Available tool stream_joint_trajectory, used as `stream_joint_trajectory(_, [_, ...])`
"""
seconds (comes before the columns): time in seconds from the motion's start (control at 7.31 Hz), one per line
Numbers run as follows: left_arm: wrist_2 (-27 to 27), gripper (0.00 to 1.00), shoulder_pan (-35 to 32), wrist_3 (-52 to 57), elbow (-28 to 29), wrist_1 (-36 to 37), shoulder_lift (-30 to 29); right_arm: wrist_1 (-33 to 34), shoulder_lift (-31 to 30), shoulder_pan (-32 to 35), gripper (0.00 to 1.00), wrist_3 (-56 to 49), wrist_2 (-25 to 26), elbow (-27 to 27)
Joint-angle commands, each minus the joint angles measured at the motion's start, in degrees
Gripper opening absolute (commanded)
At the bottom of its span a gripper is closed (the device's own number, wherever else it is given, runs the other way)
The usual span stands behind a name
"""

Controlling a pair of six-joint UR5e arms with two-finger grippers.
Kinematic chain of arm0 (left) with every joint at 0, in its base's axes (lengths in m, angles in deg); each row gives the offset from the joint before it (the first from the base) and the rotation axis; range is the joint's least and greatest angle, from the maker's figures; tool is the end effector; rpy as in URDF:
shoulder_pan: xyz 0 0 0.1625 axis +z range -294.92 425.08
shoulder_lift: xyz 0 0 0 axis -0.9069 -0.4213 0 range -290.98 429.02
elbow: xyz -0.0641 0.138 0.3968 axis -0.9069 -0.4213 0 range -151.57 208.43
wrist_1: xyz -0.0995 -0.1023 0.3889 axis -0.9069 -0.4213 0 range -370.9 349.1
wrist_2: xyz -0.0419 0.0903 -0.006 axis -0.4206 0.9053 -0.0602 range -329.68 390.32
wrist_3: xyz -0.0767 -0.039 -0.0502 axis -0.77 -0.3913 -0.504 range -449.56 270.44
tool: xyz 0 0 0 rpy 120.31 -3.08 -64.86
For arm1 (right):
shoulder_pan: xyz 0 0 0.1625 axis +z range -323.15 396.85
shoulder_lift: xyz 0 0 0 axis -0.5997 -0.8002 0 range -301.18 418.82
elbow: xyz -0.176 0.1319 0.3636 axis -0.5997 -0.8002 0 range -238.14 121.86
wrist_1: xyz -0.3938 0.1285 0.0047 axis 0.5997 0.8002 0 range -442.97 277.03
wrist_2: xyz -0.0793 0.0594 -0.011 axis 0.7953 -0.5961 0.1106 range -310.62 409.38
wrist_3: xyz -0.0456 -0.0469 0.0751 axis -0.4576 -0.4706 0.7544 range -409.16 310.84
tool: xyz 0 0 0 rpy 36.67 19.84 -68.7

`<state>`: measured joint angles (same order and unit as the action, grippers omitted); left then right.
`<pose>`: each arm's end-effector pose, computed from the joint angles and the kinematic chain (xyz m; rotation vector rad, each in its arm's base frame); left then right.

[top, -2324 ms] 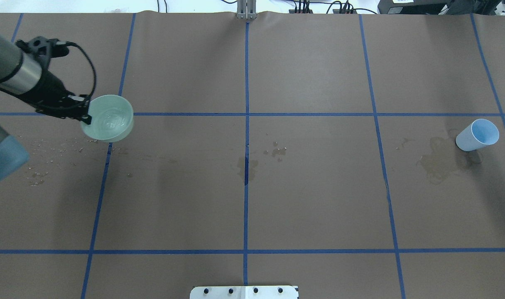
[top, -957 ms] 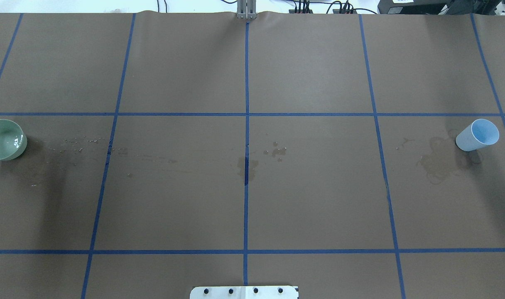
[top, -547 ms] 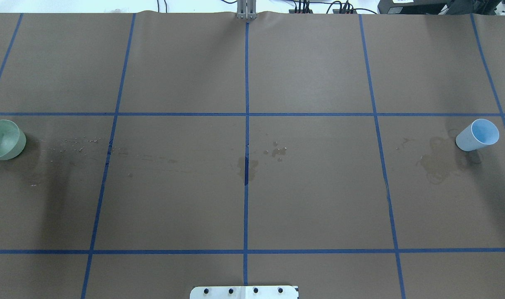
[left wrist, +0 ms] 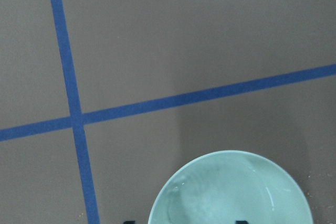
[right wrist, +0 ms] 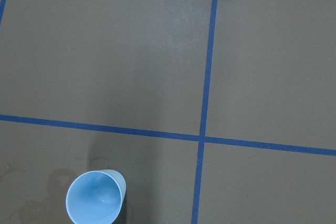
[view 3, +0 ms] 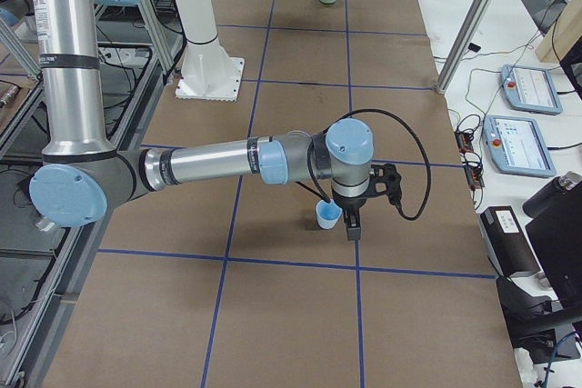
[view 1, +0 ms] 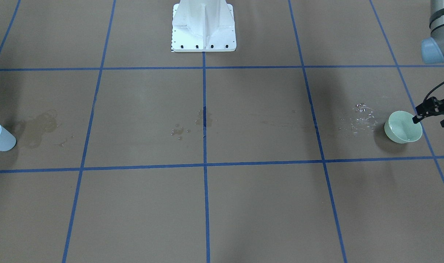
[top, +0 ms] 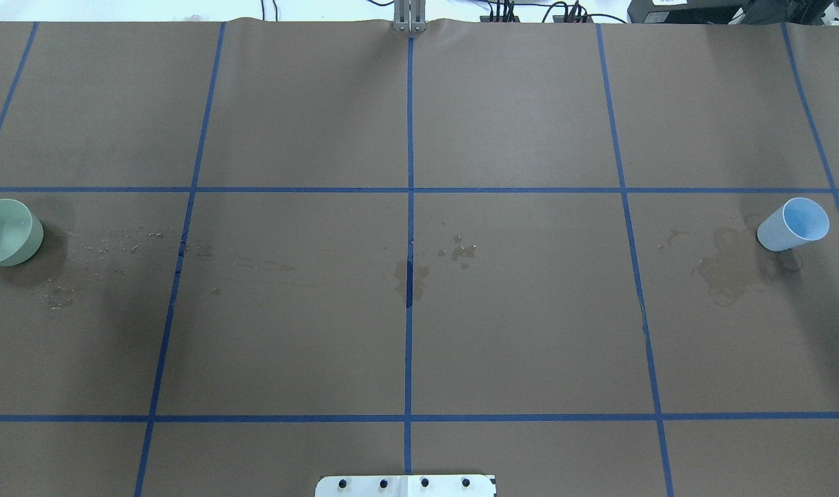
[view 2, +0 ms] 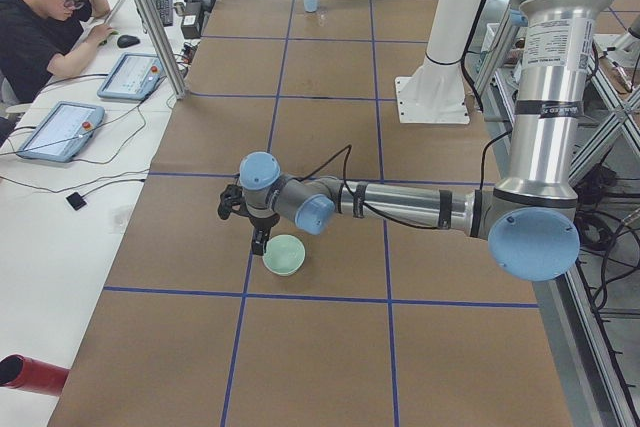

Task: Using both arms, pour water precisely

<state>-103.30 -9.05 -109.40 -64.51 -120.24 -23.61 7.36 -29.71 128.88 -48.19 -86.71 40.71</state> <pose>0.0830 -0.5281 0.5724 0.1637 0.8391 0.1005 0.0796 -0.5044 0.5679 0.1720 -0.8007 -0.0207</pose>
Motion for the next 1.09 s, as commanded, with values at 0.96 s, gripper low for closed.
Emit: stream_joint_trajectory(0.96, [-0.67,1.00,-22.02,26.70,-2.95,25.75,4.47,-0.06,-3.13,-0.36,1.00,0.79,-0.49,-0.42])
